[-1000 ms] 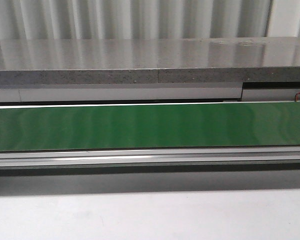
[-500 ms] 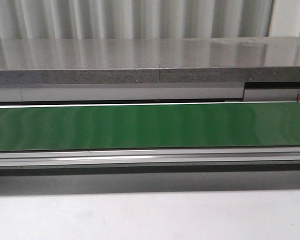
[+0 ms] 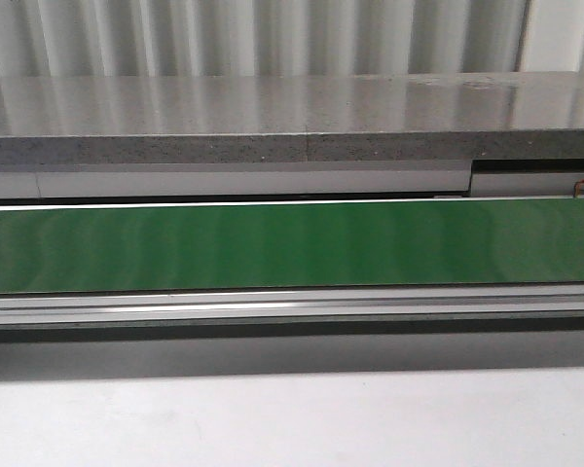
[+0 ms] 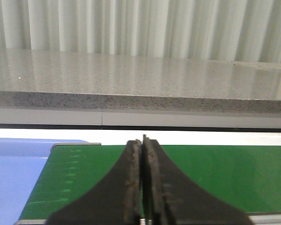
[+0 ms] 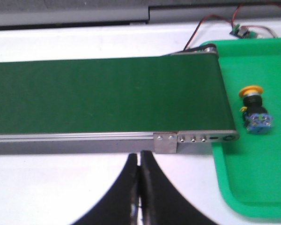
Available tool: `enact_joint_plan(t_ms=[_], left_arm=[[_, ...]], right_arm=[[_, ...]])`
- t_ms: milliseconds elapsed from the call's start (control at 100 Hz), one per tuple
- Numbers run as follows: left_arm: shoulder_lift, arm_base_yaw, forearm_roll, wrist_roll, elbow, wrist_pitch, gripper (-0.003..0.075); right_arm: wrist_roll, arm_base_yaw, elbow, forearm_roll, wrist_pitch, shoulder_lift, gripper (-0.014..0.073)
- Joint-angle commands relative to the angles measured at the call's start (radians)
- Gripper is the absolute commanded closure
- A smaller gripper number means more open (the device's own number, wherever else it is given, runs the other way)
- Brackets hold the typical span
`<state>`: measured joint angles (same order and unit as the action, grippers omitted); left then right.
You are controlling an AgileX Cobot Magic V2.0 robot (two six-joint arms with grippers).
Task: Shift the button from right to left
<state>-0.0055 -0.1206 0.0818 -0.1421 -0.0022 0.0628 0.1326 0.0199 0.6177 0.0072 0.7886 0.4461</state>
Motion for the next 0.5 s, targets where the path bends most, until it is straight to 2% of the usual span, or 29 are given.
enact_joint_plan(t_ms=[0,200,270,320,390,490], left_arm=[[-0.033,-0.009,0.002,-0.003,0.026,-0.079,0.0740],[-0.033,-0.009,0.002,-0.003,0.026,-0.079,0.0740],[-0.033,-0.009,0.002,-0.003,0.026,-0.079,0.0740],[-0.033,-0.009,0.002,-0.003,0.026,-0.079,0.0740],[-0.033,-0.009,0.002,-0.003,0.026,-0.079,0.0740],[-0.033,-0.009,0.002,-0.003,0.026,-0.079,0.0740]], right_arm=[[-0.001,-0.004,0.045,0.032,-0.040,0.075,0.0661],[-0.001,-0.004,0.045,0.065,-0.033,0.134,0.0653],[-0.001,-0.004,0.045,0.065,-0.033,0.135,0.0605],[-0.001,-0.004,0.045,0.065,-0.033,0.135,0.0537],[-0.001,-0.004,0.045,0.065,-0.033,0.135,0.0396],[-0.001,-0.004,0.045,0.066,-0.034,0.135,0.0132]])
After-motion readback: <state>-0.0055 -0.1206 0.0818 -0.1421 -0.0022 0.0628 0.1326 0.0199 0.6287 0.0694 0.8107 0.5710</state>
